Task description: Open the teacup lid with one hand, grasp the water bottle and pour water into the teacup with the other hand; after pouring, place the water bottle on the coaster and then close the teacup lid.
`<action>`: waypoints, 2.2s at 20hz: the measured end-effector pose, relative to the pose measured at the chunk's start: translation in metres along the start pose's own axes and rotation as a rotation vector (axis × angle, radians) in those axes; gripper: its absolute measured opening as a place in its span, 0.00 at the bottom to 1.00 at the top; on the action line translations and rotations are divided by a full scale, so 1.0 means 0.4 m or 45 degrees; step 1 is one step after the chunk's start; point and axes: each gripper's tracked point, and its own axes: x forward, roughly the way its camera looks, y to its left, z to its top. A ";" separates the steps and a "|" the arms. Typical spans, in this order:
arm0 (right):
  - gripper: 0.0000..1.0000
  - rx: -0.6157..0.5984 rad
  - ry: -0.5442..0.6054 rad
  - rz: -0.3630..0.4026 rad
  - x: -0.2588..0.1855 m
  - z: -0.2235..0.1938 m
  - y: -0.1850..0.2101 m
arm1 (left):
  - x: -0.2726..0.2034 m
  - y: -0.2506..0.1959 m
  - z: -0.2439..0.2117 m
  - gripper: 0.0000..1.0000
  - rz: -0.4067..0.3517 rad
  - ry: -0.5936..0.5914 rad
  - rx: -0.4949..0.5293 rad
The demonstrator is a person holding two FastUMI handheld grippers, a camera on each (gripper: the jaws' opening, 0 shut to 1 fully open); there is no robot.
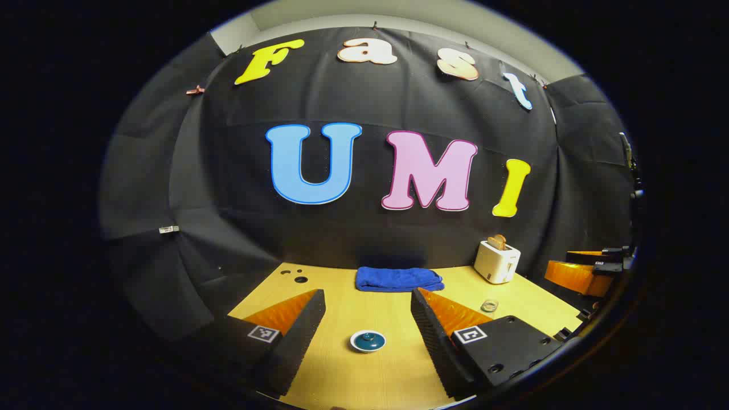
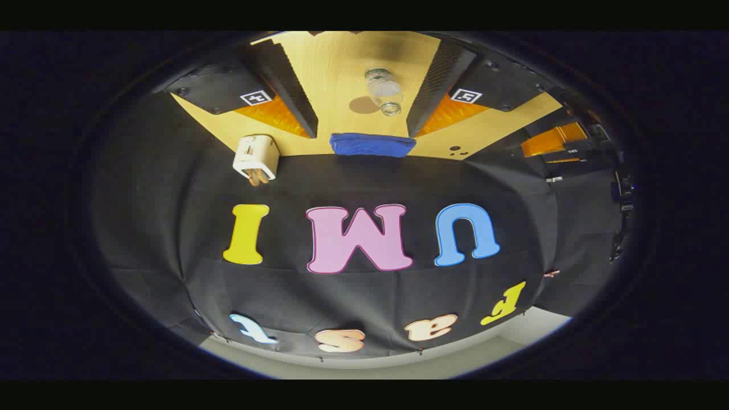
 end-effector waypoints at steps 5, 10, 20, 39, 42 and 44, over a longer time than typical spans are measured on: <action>0.97 -0.008 0.015 0.053 0.006 -0.015 0.032 | 0.007 0.010 -0.021 0.95 -0.002 0.031 -0.048; 0.97 0.014 0.058 0.059 0.010 -0.043 0.041 | 0.025 0.009 -0.057 0.95 -0.010 0.074 -0.060; 0.97 0.000 0.115 0.092 0.025 -0.085 0.071 | 0.100 -0.003 -0.113 0.95 -0.091 0.122 -0.062; 0.98 0.009 0.320 0.080 0.094 -0.373 0.077 | 0.443 -0.021 -0.537 0.79 -0.172 0.300 0.039; 0.98 0.010 0.323 0.063 0.095 -0.378 0.072 | 0.452 -0.019 -0.552 0.75 -0.184 0.315 0.034; 0.98 -0.005 0.333 0.061 0.101 -0.389 0.071 | 0.456 -0.014 -0.566 0.70 -0.184 0.322 0.054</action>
